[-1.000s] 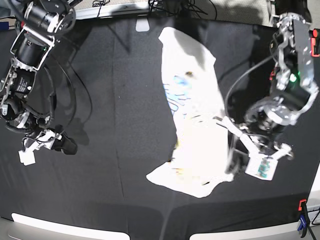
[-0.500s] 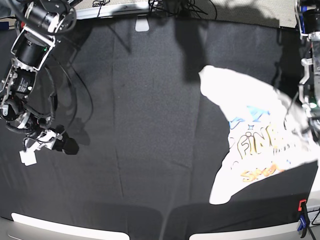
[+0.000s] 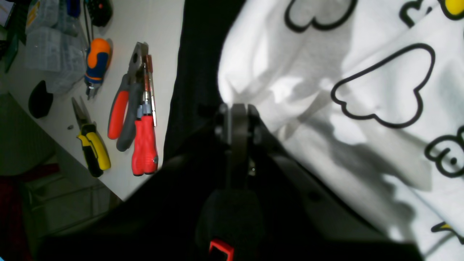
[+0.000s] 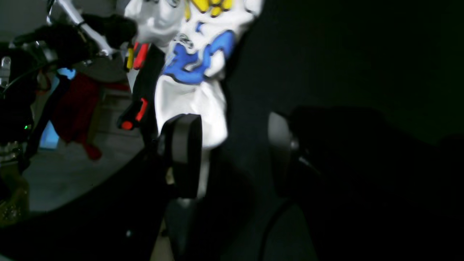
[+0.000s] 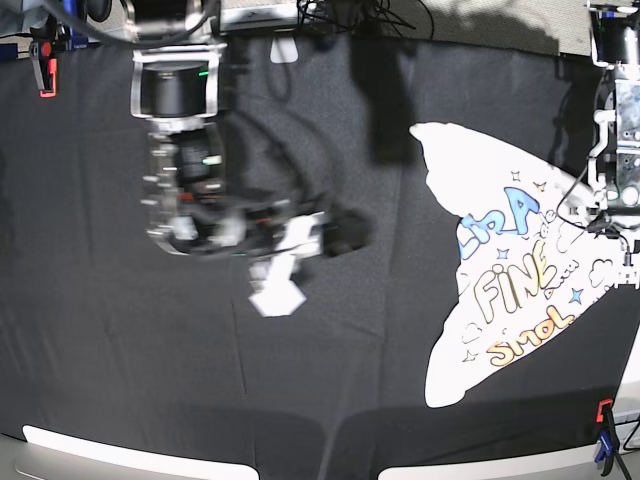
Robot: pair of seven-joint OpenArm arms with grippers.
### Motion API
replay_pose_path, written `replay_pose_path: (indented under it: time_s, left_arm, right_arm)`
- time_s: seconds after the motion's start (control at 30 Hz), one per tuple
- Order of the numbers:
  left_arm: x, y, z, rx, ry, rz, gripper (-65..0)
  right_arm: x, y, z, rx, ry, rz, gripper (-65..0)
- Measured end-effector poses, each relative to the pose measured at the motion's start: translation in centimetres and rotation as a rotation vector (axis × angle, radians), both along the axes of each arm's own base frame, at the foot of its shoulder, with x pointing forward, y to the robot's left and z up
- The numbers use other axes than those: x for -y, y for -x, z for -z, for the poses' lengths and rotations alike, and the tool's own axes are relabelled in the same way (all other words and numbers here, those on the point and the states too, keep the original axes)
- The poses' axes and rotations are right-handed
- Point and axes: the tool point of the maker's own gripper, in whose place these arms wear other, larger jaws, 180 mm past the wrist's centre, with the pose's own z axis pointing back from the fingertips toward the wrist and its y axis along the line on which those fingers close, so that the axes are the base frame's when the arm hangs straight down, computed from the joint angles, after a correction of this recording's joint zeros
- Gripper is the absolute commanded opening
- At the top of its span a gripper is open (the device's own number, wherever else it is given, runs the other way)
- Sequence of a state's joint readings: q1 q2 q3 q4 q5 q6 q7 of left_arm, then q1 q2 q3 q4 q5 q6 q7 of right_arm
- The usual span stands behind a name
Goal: Layout the t-shirt on the table in an organized manner, then fold the t-shirt properly
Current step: 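Grasp the t-shirt edge with the right gripper and pull it flat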
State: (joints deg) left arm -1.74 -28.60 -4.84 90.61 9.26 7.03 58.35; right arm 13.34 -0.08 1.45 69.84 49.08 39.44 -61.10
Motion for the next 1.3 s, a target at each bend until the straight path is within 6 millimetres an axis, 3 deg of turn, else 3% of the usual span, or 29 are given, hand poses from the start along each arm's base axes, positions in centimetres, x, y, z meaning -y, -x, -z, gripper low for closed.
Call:
replay_pose_path:
  time_s: [0.07, 0.2, 0.37, 0.53, 0.83, 1.13, 1.2, 1.3]
  left_arm:
    - [0.0, 0.0, 0.0, 0.000, 0.000, 0.000, -65.0]
    - [0.0, 0.0, 0.0, 0.001, 0.000, 0.000, -65.0]
    - [0.0, 0.0, 0.0, 0.001, 0.000, 0.000, -65.0]
    - [0.0, 0.0, 0.0, 0.001, 0.001, 0.000, -65.0]
    - [0.0, 0.0, 0.0, 0.001, 0.000, 0.000, -65.0]
    - [0.5, -0.1, 0.3, 0.003, 0.038, 0.002, -65.0]
    - [0.5, -0.1, 0.3, 0.003, 0.038, 0.002, -65.0]
    - [0.5, -0.1, 0.3, 0.003, 0.038, 0.002, -65.0]
  right_arm:
    - [-1.2, -0.5, -0.1, 0.031, 0.011, 0.013, -36.1]
    - [-4.5, 0.4, 0.6, 0.036, 0.075, -0.046, -36.1]
    - [-7.7, 1.0, -0.1, 0.103, 0.081, -0.102, -36.1]
    - [-9.8, 2.7, 1.6, 0.123, 0.145, -0.192, -36.1]
    - [-12.8, 4.9, 3.3, 0.107, 0.099, -0.244, -36.2]
    - [-16.4, 9.3, 4.5, 0.135, 0.111, -0.409, -36.2]
    - [-16.7, 9.7, 4.6, 0.159, 0.119, -0.423, -40.4]
    - [-16.7, 9.9, 4.9, 0.171, 0.140, -0.441, -60.9]
